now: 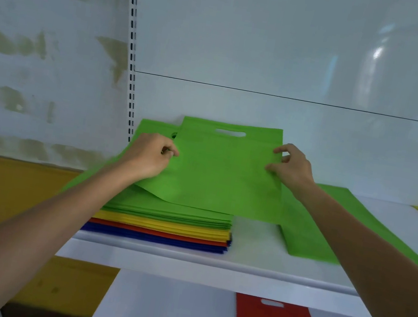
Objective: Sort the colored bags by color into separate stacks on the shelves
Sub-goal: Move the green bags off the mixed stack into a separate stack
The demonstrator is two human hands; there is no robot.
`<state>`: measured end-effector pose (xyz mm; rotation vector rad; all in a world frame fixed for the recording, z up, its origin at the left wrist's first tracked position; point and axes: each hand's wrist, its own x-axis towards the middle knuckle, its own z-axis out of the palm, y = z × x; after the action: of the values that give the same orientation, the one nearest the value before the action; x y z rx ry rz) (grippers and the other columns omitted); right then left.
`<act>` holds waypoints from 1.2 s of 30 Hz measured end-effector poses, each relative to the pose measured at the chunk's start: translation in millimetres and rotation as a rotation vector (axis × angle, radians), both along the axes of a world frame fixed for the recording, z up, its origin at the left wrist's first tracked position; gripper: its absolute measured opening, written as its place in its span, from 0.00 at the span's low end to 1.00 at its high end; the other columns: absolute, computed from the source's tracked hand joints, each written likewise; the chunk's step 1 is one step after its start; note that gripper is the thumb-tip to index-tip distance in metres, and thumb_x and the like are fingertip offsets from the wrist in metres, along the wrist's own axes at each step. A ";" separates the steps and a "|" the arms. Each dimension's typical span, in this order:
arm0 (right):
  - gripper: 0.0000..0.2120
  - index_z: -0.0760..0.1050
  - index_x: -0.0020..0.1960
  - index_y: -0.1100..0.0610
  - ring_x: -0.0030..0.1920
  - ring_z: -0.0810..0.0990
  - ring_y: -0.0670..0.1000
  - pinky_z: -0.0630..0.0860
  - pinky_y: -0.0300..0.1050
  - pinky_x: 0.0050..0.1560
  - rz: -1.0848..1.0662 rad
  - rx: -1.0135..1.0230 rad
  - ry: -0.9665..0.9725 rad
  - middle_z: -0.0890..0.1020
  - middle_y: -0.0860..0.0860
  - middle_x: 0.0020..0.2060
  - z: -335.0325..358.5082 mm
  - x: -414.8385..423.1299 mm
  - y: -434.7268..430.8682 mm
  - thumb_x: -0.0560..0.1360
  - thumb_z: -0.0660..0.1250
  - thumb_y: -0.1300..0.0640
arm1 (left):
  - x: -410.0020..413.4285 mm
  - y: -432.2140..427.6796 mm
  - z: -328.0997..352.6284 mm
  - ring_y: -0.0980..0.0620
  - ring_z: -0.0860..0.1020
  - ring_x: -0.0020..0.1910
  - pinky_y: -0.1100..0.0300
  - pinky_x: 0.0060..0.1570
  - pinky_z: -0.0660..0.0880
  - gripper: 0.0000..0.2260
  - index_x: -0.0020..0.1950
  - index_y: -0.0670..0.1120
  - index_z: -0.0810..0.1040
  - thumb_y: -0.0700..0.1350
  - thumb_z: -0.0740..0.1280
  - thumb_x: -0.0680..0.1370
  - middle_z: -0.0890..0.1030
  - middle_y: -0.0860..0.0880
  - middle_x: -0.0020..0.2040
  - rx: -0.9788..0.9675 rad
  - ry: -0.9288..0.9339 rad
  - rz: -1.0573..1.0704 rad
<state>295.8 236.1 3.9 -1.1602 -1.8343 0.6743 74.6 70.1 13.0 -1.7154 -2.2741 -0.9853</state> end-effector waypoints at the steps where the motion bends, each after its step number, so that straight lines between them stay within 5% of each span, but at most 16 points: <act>1: 0.18 0.73 0.60 0.58 0.40 0.71 0.50 0.66 0.39 0.34 -0.004 0.062 -0.040 0.73 0.55 0.48 2.2 9.5 3.3 0.70 0.70 0.65 | 10.8 5.7 1.4 0.49 0.77 0.55 0.66 0.51 0.66 0.11 0.54 0.42 0.81 0.36 0.60 0.79 0.80 0.45 0.57 0.008 0.002 -0.003; 4: 0.17 0.75 0.61 0.61 0.47 0.71 0.50 0.63 0.31 0.39 -0.050 0.201 -0.088 0.77 0.57 0.56 9.6 42.2 16.3 0.72 0.67 0.66 | 45.0 24.9 5.7 0.48 0.79 0.48 0.65 0.46 0.70 0.12 0.58 0.43 0.80 0.36 0.59 0.79 0.78 0.44 0.61 0.006 0.019 -0.008; 6: 0.17 0.73 0.63 0.61 0.54 0.74 0.54 0.66 0.33 0.49 -0.095 0.248 -0.110 0.77 0.57 0.60 15.5 67.8 25.7 0.74 0.64 0.64 | 70.9 37.4 8.8 0.45 0.79 0.43 0.61 0.40 0.71 0.14 0.61 0.42 0.78 0.36 0.58 0.79 0.77 0.42 0.62 -0.002 0.053 0.002; 10: 0.20 0.69 0.67 0.63 0.64 0.70 0.58 0.64 0.46 0.64 -0.133 0.352 -0.250 0.73 0.59 0.64 24.2 119.9 42.7 0.76 0.61 0.62 | 121.9 59.6 8.7 0.43 0.74 0.61 0.58 0.60 0.68 0.16 0.66 0.42 0.74 0.38 0.60 0.78 0.74 0.42 0.66 -0.057 0.126 -0.008; 19: 0.19 0.68 0.64 0.65 0.63 0.69 0.60 0.68 0.53 0.62 -0.112 0.243 -0.564 0.72 0.61 0.63 -3.7 207.1 80.8 0.76 0.61 0.57 | 203.3 95.3 -21.1 0.47 0.75 0.61 0.56 0.61 0.71 0.16 0.63 0.45 0.76 0.46 0.64 0.76 0.77 0.46 0.63 -0.234 0.140 -0.012; 28: 0.23 0.64 0.68 0.59 0.67 0.66 0.58 0.64 0.55 0.67 0.030 -0.039 -0.599 0.69 0.55 0.68 -52.7 230.1 93.3 0.75 0.62 0.54 | 232.0 98.4 -64.7 0.46 0.72 0.62 0.57 0.56 0.70 0.18 0.66 0.45 0.73 0.46 0.62 0.77 0.74 0.45 0.64 -0.308 0.098 0.054; 36: 0.26 0.60 0.71 0.54 0.66 0.66 0.60 0.64 0.56 0.65 0.009 -0.074 -0.669 0.68 0.56 0.66 -59.5 225.6 102.8 0.76 0.60 0.50 | 233.6 100.6 -69.3 0.45 0.74 0.54 0.55 0.49 0.71 0.14 0.57 0.41 0.77 0.46 0.62 0.77 0.74 0.43 0.56 -0.313 0.067 0.133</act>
<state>521.4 338.8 -55.6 -1.5534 -2.3745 0.3776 308.1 170.8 -56.3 -1.6443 -2.5673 -0.5610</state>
